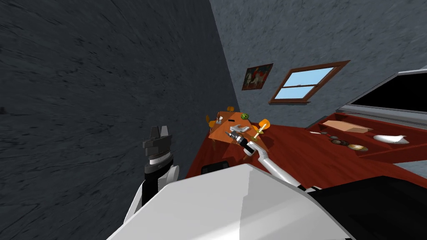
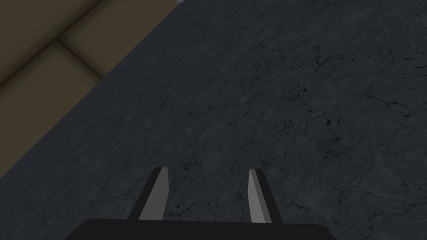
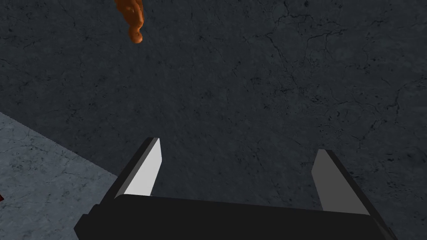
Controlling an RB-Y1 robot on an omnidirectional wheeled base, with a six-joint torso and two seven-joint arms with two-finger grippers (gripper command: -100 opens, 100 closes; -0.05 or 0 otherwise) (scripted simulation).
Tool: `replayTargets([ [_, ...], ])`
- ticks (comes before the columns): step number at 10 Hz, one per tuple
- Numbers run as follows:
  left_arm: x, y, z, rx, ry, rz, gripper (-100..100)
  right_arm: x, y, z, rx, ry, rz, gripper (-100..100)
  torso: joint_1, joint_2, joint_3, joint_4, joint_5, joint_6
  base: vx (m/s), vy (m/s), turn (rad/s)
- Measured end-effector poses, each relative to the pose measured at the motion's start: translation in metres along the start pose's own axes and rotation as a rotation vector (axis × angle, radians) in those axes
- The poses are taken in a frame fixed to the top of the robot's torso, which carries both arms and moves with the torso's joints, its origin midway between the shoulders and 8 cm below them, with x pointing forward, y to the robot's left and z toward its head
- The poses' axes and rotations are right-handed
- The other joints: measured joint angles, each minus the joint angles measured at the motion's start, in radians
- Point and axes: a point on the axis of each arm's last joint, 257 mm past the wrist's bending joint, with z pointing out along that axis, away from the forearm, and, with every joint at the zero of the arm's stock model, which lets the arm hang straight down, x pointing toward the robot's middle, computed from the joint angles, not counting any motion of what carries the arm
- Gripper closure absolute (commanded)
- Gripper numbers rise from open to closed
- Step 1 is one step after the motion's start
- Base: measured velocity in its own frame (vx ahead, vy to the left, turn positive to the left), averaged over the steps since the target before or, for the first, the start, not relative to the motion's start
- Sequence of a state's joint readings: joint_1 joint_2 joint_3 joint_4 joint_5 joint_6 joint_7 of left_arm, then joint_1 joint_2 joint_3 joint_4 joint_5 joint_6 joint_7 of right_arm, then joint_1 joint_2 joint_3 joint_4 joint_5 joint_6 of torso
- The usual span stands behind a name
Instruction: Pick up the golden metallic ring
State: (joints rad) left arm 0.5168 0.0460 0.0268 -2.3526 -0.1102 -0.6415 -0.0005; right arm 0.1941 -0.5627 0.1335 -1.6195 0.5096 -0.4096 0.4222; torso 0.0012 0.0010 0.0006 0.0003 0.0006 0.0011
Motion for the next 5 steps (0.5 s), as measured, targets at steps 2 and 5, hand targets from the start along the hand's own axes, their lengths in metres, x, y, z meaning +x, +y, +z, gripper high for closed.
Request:
replayTargets([
  [2, 0.0, 0.0, 0.0, 0.0, 0.0, 0.0, 0, 0.021, -0.013, -0.004, 0.008, 0.058, -0.061, -100, 0.0, 0.0, 0.0, 0.0, 0.0, 0.0, 0.023, 0.033, 0.115],
  [5, 0.0, 0.0, 0.0, 0.0, 0.0, 0.0, 0, 0.053, -0.039, -0.013, 0.022, 0.164, -0.158, -100, 0.0, -0.001, -0.001, 0.0, 0.0, 0.0, 0.035, 0.033, 0.133],
])
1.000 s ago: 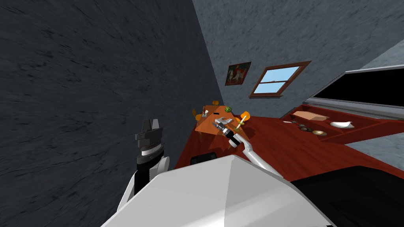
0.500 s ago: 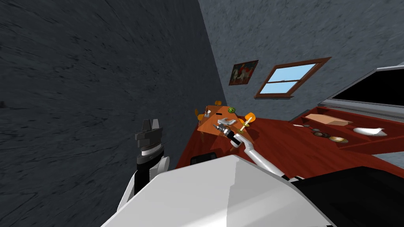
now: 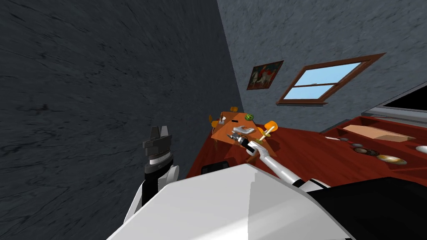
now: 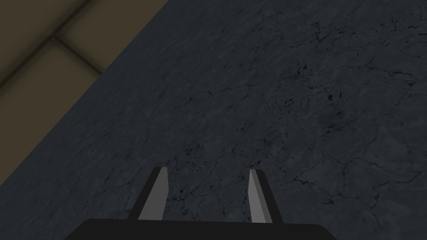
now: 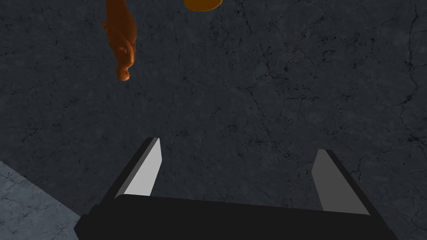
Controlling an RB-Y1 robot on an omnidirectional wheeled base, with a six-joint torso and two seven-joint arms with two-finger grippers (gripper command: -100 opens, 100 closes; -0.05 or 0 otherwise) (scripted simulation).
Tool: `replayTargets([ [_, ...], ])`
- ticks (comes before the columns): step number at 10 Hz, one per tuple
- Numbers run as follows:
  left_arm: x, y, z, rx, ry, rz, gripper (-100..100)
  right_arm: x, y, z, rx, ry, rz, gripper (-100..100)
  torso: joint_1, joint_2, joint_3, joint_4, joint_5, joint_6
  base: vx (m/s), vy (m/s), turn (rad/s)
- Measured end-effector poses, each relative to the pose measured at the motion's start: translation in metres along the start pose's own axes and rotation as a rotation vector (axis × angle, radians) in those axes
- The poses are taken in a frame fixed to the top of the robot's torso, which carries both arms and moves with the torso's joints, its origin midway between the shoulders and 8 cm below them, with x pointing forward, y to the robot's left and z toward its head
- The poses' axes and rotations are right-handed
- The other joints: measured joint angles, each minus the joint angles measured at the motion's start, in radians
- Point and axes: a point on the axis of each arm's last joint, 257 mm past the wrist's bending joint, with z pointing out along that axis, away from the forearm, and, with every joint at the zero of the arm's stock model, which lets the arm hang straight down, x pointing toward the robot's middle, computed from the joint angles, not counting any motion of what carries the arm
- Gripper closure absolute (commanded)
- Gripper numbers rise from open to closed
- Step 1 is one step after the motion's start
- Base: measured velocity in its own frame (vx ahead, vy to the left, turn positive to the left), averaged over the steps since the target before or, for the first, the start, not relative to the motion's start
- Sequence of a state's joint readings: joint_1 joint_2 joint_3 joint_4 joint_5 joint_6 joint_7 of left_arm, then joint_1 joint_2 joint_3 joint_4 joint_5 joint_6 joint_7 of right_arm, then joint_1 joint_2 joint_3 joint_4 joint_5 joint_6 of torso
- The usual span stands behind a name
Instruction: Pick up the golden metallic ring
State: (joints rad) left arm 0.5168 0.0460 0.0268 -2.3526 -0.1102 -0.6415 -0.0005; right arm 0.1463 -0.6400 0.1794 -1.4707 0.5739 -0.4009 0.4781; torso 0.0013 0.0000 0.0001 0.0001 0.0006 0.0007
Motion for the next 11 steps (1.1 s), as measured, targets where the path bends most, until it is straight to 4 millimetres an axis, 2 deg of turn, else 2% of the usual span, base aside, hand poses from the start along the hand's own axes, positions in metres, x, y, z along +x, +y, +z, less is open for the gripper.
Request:
replayTargets([
  [5, 0.0, 0.0, 0.0, 0.0, 0.0, 0.0, 0, 0.079, -0.04, -0.027, 0.022, 0.218, -0.16, -100, -0.002, 0.0, 0.0, 0.0, 0.0, 0.0, 0.042, 0.008, 0.101],
  [6, 0.0, 0.0, 0.0, 0.0, 0.0, 0.0, 0, 0.094, -0.056, -0.035, 0.023, 0.282, -0.207, -100, -0.002, -0.001, -0.001, 0.0, 0.0, 0.0, 0.084, -0.001, 0.145],
  [7, 0.0, 0.0, 0.0, 0.0, 0.0, 0.0, 0, 0.124, -0.063, -0.057, 0.029, 0.353, -0.244, -100, -0.002, -0.002, -0.001, -0.001, -0.001, 0.001, 0.065, -0.003, 0.034],
  [9, 0.0, 0.0, 0.0, 0.0, 0.0, 0.0, 0, 0.144, -0.078, -0.08, 0.026, 0.438, -0.304, -100, -0.003, -0.001, -0.001, 0.0, 0.0, 0.001, 0.042, -0.011, 0.06],
  [11, 0.0, 0.0, 0.0, 0.0, 0.0, 0.0, 0, 0.161, -0.089, -0.095, 0.023, 0.503, -0.347, -100, -0.003, 0.0, 0.0, 0.0, -0.001, 0.001, 0.037, -0.016, 0.057],
])
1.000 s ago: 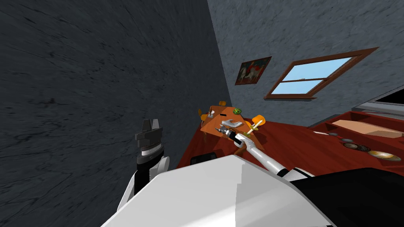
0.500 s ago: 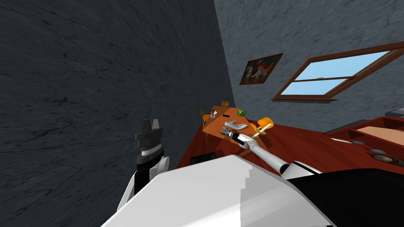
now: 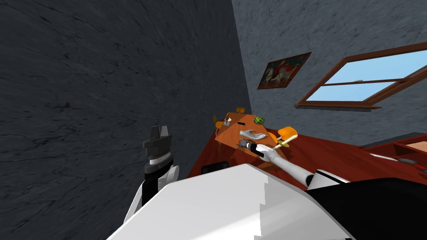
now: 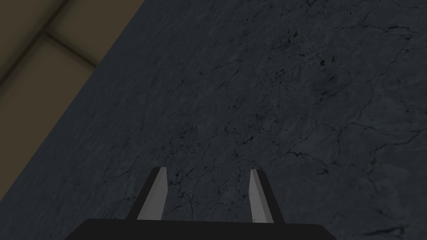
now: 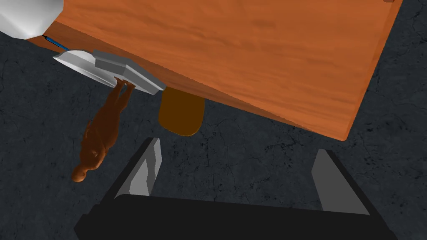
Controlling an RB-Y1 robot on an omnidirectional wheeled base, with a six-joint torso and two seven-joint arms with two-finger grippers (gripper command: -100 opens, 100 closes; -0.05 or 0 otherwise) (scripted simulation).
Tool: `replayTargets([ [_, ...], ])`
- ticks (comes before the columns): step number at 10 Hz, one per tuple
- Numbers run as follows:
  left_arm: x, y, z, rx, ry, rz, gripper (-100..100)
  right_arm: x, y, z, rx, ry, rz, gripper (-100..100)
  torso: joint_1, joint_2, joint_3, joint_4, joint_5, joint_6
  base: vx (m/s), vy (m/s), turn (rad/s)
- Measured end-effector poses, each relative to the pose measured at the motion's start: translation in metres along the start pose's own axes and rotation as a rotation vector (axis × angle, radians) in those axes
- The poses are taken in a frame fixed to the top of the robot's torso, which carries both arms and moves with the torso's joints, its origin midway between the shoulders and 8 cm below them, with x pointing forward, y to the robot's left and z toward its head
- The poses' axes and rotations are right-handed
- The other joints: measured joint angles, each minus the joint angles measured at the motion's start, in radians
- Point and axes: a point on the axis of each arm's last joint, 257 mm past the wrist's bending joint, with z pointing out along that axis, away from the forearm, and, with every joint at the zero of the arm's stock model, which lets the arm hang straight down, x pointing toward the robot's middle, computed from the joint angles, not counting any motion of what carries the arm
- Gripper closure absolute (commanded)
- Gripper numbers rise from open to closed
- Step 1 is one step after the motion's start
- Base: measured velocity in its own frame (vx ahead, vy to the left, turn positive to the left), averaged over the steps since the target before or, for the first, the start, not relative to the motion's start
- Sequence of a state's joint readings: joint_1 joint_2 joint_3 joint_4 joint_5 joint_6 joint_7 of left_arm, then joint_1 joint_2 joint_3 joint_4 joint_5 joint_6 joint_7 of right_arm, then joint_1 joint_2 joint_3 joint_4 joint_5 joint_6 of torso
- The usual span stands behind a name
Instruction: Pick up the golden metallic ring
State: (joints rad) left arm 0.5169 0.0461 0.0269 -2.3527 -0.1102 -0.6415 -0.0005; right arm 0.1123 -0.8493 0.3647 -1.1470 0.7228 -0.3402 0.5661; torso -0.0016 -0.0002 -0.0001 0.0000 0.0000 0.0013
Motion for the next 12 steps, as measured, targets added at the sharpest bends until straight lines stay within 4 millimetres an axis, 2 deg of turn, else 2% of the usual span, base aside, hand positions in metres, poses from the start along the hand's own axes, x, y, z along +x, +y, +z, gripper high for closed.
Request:
replayTargets([
  [1, 0.0, 0.0, 0.0, 0.0, 0.0, 0.0, 0, 0.014, -0.003, -0.001, 0.002, 0.028, -0.012, -100, 0.0, 0.0, 0.0, 0.0, 0.0, 0.0, 0.042, -0.018, 0.05],
  [3, 0.0, 0.0, 0.0, 0.0, 0.0, 0.0, 0, 0.054, -0.018, -0.016, -0.008, 0.133, -0.083, -100, 0.0, -0.001, -0.001, 0.0, 0.0, 0.0, 0.063, -0.021, 0.068],
  [5, 0.0, 0.0, 0.0, 0.0, 0.0, 0.0, 0, 0.088, -0.017, -0.034, -0.012, 0.211, -0.118, -100, 0.0, 0.0, 0.0, 0.0, 0.0, 0.0, 0.039, -0.019, 0.035],
  [8, 0.0, 0.0, 0.0, 0.0, 0.0, 0.0, 0, 0.107, -0.022, -0.041, -0.011, 0.252, -0.136, -100, 0.001, 0.003, 0.001, 0.001, 0.0, 0.0, 0.008, -0.005, 0.019],
  [10, 0.0, 0.0, 0.0, 0.0, 0.0, 0.0, 0, 0.142, -0.03, -0.059, -0.022, 0.333, -0.185, -100, 0.0, 0.001, 0.0, 0.0, 0.0, 0.0, 0.058, -0.029, 0.078],
  [11, 0.0, 0.0, 0.0, 0.0, 0.0, 0.0, 0, 0.162, -0.036, -0.077, -0.029, 0.388, -0.217, -100, -0.001, -0.001, -0.001, 0.0, 0.0, 0.0, 0.054, -0.029, 0.028],
  [12, 0.0, 0.0, 0.0, 0.0, 0.0, 0.0, 0, 0.174, -0.041, -0.084, -0.027, 0.417, -0.227, -100, -0.001, -0.001, -0.001, 0.0, 0.0, 0.0, 0.034, -0.019, 0.048],
])
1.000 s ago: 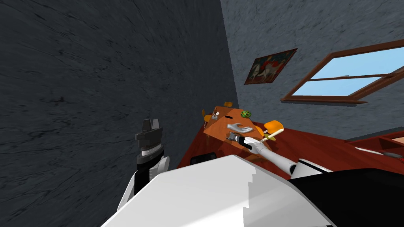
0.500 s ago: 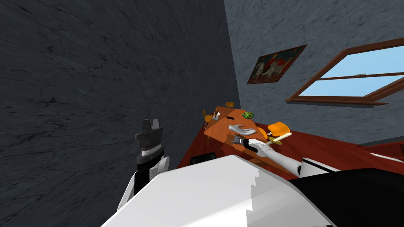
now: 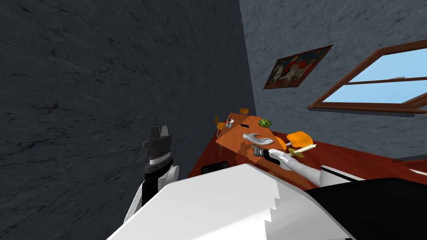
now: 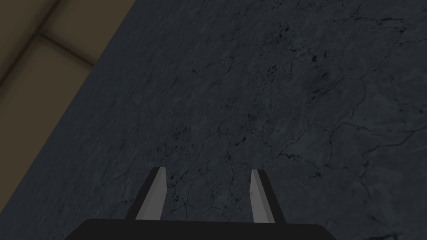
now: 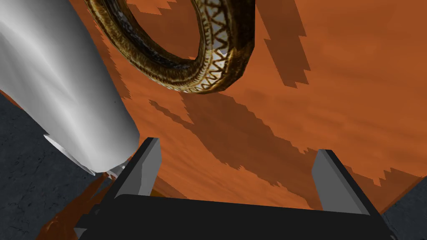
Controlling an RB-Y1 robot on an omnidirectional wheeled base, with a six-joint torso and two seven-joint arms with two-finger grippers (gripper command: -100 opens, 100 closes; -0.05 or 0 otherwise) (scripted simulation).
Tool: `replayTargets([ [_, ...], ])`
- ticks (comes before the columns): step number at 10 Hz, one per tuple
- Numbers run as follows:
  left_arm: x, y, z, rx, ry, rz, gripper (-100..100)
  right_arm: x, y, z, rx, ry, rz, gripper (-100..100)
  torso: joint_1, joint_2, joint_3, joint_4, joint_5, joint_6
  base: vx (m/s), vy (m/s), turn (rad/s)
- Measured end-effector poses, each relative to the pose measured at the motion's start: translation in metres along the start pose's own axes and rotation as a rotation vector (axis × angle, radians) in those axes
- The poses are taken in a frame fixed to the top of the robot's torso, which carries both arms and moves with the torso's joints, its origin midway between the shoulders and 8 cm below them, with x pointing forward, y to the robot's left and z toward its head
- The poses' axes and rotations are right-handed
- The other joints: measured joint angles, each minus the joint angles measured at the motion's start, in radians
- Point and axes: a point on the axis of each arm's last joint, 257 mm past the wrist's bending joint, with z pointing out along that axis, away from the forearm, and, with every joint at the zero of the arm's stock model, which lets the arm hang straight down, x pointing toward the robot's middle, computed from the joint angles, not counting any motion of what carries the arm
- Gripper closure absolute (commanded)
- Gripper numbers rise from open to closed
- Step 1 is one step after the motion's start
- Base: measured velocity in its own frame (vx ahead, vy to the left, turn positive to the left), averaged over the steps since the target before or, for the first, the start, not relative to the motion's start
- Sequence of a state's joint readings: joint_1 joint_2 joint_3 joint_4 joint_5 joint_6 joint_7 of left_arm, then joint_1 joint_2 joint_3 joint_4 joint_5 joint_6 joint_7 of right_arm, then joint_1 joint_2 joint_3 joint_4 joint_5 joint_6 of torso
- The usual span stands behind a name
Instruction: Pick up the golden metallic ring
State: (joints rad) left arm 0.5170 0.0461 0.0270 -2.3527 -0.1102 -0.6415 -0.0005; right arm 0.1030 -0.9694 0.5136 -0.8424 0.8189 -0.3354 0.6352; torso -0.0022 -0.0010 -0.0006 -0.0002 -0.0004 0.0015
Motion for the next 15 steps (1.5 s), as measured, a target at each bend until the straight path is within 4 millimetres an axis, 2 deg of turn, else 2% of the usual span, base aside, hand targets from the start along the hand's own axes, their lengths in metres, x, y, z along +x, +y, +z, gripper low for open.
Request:
replayTargets([
  [4, 0.0, 0.0, 0.0, 0.0, 0.0, 0.0, 0, 0.065, -0.003, -0.021, -0.026, 0.146, -0.093, -100, 0.001, 0.001, 0.001, 0.0, 0.001, 0.0, 0.037, -0.019, 0.052],
  [6, 0.0, 0.0, 0.0, 0.0, 0.0, 0.0, 0, 0.088, 0.002, -0.027, -0.039, 0.192, -0.114, -100, 0.001, 0.002, 0.001, 0.0, 0.0, 0.0, 0.016, -0.009, 0.013],
  [7, 0.0, 0.0, 0.0, 0.0, 0.0, 0.0, 0, 0.089, 0.003, -0.027, -0.041, 0.194, -0.117, 0, 0.002, 0.003, 0.002, 0.001, 0.0, 0.0, 0.0, 0.0, 0.0],
  [8, 0.0, 0.0, 0.0, 0.0, 0.0, 0.0, 0, 0.089, 0.002, -0.027, -0.041, 0.194, -0.116, -100, 0.002, 0.003, 0.002, 0.001, 0.001, 0.0, 0.019, -0.047, 0.071],
  [11, 0.0, 0.0, 0.0, 0.0, 0.0, 0.0, 0, 0.087, 0.024, -0.016, -0.041, 0.2, -0.103, -100, -0.003, 0.001, 0.001, 0.0, -0.001, 0.0, 0.029, -0.067, 0.04],
  [12, 0.0, 0.0, 0.0, 0.0, 0.0, 0.0, 0, 0.087, 0.025, -0.015, -0.04, 0.201, -0.104, 100, -0.001, 0.002, 0.001, 0.001, 0.0, 0.0, 0.002, -0.007, -0.003],
  [15, 0.0, 0.0, 0.0, 0.0, 0.0, 0.0, 0, 0.088, 0.027, -0.015, -0.044, 0.201, -0.102, 100, 0.002, 0.003, 0.002, 0.002, 0.002, -0.001, -0.002, 0.001, -0.005],
])
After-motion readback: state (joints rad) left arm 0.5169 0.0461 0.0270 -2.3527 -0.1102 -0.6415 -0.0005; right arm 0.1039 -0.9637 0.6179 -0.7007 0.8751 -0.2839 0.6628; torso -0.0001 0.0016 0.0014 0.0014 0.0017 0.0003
